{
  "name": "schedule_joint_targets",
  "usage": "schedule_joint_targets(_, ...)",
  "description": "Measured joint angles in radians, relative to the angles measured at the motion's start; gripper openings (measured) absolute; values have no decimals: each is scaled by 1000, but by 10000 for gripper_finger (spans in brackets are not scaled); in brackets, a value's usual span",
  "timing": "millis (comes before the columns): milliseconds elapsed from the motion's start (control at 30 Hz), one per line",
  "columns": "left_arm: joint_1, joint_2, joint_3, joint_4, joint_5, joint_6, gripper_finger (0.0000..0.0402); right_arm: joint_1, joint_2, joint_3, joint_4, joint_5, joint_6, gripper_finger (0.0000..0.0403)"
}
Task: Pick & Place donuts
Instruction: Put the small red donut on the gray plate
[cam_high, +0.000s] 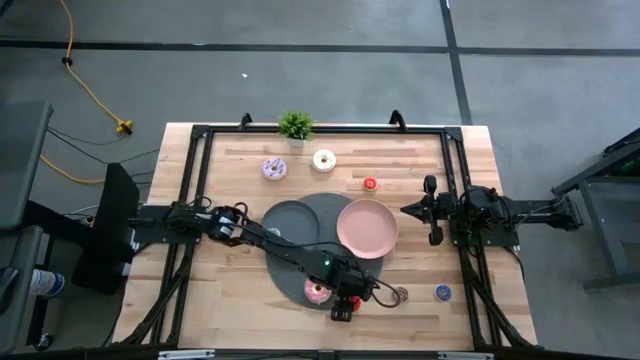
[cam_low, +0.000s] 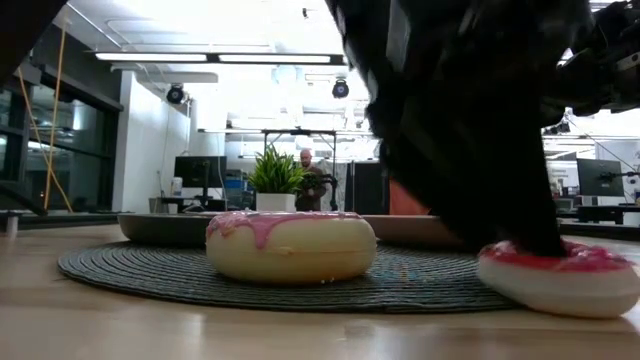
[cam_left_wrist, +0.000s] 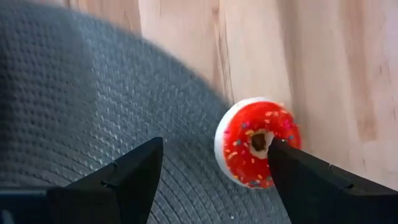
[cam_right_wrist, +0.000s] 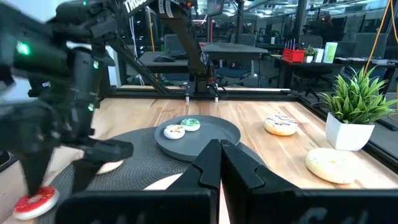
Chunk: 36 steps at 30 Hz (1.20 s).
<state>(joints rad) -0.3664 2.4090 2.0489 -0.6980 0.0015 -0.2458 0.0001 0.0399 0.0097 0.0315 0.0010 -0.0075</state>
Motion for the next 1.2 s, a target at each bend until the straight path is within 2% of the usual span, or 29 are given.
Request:
schedule_joint_targets(300, 0, -1, 1, 3, -11, 2, 274, 0, 0, 0, 1, 0, 0, 0)
schedule_joint_targets(733, 0, -1, 1, -8, 15, 5, 167, 0, 0, 0, 1, 0, 0, 0)
schedule_joint_targets(1200, 0, -1, 1, -12, 26, 5, 107, 0, 0, 0, 2, 0, 0, 0)
